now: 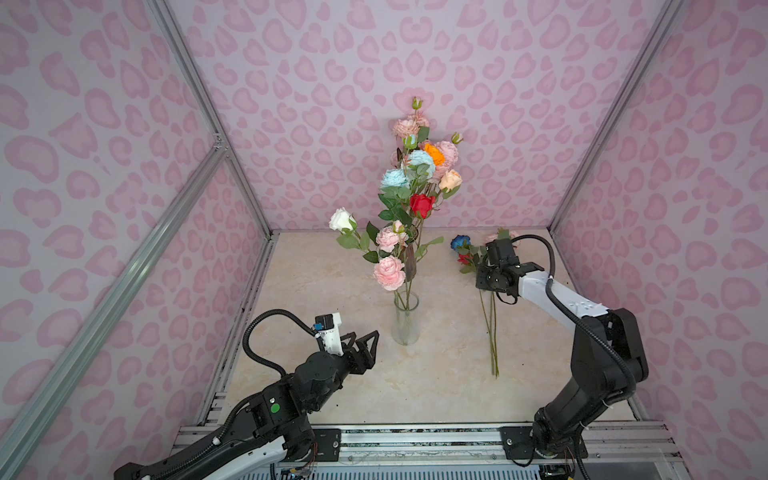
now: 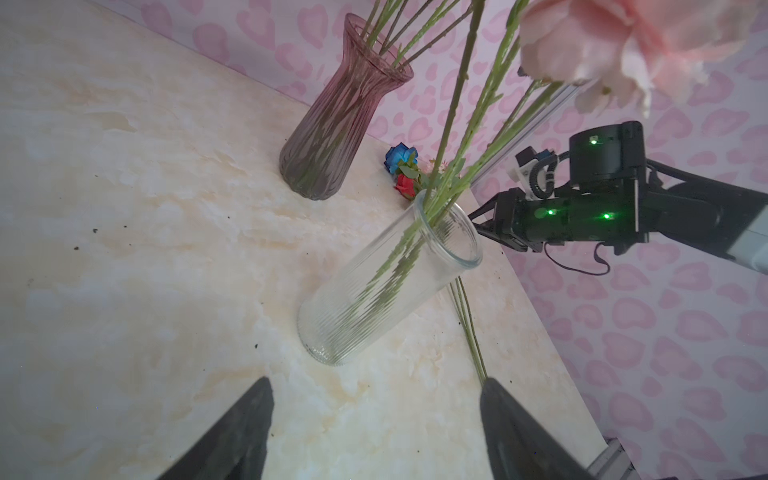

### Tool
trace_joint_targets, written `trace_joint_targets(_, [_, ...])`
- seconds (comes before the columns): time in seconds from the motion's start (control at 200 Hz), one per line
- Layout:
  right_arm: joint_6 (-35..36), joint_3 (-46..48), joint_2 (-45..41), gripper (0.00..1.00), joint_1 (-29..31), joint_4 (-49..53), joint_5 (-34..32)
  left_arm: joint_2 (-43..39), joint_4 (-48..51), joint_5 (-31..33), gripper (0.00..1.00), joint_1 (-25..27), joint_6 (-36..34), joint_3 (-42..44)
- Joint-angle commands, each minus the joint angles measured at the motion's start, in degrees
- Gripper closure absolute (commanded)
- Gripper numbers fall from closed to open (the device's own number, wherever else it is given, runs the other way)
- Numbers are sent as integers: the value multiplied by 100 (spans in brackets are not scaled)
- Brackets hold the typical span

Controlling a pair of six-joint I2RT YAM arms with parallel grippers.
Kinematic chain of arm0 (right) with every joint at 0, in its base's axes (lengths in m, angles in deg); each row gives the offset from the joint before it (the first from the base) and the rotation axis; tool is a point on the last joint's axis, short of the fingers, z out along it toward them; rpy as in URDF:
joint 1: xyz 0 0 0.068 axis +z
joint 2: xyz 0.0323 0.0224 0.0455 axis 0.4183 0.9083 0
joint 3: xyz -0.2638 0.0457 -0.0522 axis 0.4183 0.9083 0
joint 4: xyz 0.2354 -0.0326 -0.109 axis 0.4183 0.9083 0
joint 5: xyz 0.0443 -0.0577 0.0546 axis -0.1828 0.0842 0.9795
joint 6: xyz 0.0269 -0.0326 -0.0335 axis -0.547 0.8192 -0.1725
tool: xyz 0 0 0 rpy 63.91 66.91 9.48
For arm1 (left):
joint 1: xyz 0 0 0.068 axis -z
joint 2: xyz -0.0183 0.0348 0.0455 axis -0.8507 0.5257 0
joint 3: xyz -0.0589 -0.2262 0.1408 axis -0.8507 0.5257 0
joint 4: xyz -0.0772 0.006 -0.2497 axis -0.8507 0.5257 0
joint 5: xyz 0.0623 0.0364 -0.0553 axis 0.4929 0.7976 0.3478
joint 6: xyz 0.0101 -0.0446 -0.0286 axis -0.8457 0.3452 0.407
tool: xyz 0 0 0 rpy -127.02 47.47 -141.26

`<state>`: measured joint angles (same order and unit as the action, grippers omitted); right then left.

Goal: Arrange the flowers into the vase
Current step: 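Withdraw the left gripper while the right gripper reaches to the blue rose, then grasp the blue rose stem in the pile with the right gripper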

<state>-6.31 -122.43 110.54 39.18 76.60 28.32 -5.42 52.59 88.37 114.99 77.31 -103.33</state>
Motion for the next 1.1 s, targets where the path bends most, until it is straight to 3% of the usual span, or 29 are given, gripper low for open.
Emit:
trace_joint_targets(0.0, [233,-312,473,57,-52,359,7,7,-175,-361,21,-2,299,110])
trace_joint_targets(0.4, [464,-491,1239,55,-155,318,209,-416,-1,-194,18,1,274,179])
trace_joint_targets(0.56, [462,-476,1401,72,-207,184,455,-252,-10,-212,18,-2,278,106])
trace_joint_targets(0.715, [388,-192,963,93,-198,-261,703,-160,-10,-188,18,-2,245,32])
trace_joint_targets(1.1, [-196,756,-689,100,-183,-1716,1261,83,-8,-107,18,-2,116,-152])
